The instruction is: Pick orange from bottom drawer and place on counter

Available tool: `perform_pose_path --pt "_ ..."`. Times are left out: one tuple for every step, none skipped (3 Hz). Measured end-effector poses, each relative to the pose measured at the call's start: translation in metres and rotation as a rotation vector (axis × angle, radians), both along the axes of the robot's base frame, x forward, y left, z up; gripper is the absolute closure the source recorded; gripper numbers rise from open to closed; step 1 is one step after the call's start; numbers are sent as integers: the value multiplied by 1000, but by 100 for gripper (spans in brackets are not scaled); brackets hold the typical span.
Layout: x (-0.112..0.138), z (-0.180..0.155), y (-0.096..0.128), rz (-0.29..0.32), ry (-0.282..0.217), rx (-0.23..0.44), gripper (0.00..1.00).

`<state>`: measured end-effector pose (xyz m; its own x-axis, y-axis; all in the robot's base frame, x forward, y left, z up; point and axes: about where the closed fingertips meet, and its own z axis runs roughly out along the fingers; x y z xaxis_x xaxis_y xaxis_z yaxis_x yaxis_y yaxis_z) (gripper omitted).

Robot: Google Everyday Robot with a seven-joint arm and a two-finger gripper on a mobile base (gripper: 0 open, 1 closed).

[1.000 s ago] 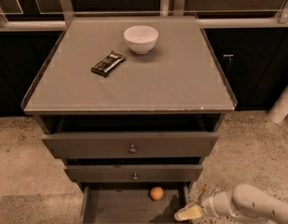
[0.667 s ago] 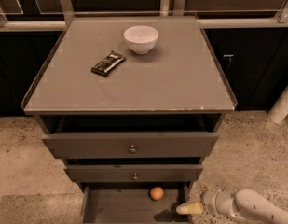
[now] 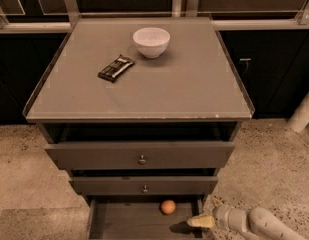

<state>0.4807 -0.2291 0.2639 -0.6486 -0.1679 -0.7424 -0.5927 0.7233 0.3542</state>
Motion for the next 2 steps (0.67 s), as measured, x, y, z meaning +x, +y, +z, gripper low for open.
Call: perform_pose_path --pt "-9 8 9 10 -19 3 0" --pt "-18 0 44 81 -21 40 0"
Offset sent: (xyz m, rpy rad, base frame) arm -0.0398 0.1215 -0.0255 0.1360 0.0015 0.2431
